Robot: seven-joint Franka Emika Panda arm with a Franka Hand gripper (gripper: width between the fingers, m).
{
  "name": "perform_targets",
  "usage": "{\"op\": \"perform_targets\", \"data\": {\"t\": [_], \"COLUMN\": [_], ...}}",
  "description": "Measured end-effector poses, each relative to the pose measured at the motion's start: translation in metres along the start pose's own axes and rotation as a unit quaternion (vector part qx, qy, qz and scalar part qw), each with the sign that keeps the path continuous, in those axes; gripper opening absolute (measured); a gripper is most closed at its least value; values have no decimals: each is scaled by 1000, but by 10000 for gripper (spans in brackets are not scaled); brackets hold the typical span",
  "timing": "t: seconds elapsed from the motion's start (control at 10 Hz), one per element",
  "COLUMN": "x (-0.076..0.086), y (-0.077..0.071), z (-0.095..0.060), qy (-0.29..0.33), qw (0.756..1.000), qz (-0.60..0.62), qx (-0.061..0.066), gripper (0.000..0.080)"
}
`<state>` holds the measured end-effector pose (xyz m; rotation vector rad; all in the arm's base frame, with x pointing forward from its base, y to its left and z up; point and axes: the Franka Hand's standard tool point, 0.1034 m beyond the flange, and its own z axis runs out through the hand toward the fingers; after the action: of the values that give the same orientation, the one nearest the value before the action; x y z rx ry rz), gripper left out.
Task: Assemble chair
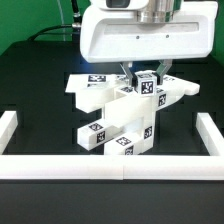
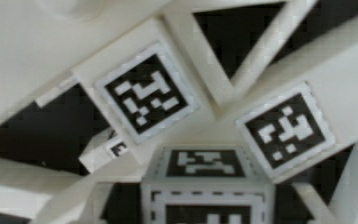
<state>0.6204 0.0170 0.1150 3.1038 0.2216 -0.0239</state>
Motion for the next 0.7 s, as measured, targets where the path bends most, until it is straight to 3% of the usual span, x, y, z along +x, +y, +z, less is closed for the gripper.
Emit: {"op": "perform_targets", "data": {"t": [0.7], "x": [0], "y": [-2], "z": [0], "qy": [0], "qw": [972], "qz": [234], "qx": [1], "gripper": [287]}}
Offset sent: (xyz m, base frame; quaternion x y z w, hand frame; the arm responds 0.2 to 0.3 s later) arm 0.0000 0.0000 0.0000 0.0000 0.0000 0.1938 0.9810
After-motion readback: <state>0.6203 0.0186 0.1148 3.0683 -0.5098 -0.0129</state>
